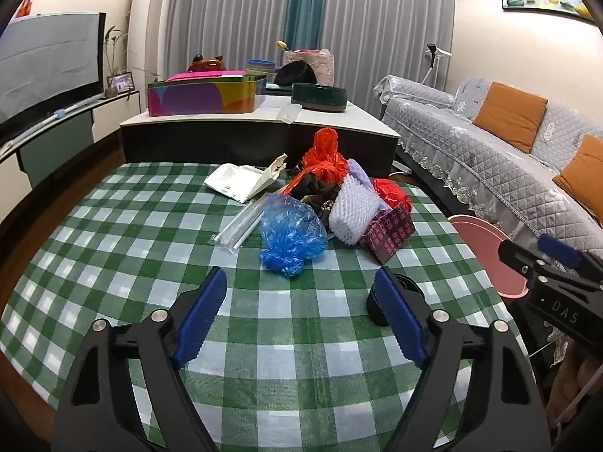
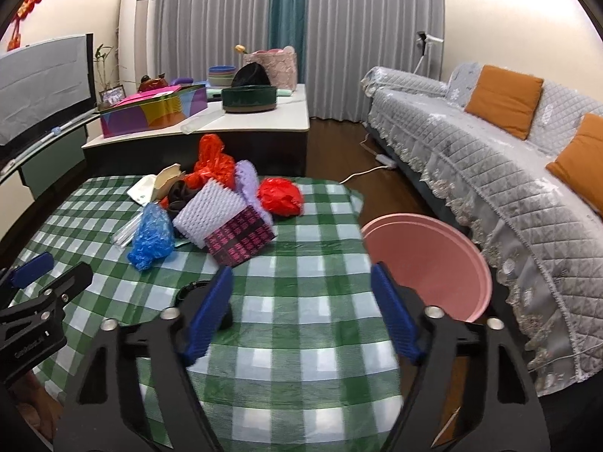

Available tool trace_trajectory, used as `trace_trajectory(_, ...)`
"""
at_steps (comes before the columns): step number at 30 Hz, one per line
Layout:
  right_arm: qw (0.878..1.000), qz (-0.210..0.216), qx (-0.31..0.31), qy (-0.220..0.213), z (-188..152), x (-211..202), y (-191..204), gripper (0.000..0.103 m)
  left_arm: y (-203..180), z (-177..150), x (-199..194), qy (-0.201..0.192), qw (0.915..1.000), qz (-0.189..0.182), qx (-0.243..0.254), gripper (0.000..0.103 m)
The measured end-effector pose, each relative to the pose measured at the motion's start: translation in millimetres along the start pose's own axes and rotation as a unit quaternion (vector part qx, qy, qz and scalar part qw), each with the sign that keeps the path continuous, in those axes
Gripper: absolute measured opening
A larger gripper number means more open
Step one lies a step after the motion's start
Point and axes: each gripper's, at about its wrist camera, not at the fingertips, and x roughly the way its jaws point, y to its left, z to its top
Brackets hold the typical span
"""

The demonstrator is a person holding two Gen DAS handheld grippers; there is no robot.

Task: Collect trash
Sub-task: 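Grasp the black strap with the right gripper while the left gripper grasps the blue plastic bag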

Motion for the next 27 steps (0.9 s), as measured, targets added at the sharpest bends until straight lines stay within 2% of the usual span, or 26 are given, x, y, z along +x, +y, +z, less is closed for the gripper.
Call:
trace_trajectory(3,1.0,0.022,0.0,0.013,-3,11,7,0.054,1,1,4,-0.004,1.0,0.005,0.004,0.078)
trace_trajectory(6,0.999,0.042,-0.001,0.024,-5,22,17,0.052,4,4,11,-0.004,0.9999,0.008,0.006,0.072)
trace_trajectory(11,0.996,0.074,0.004,0.044,-7,43,30,0.047,6,11,25,-0.004,0.9998,0.008,0.018,0.054)
trace_trajectory(14,0.994,0.086,0.01,0.062,-9,57,34,0.046,9,15,37,0.003,0.9998,0.006,0.018,0.048)
trace_trajectory(20,0.987,0.112,0.022,0.112,-16,85,37,0.046,18,22,66,0.02,0.9997,0.013,0.003,0.046)
trace_trajectory(25,0.983,0.123,0.018,0.134,-24,97,41,0.045,15,23,89,0.04,0.9992,0.008,-0.004,0.046)
trace_trajectory(27,0.982,0.128,0.018,0.141,-26,100,42,0.036,11,23,97,0.05,0.9987,0.006,-0.004,0.046)
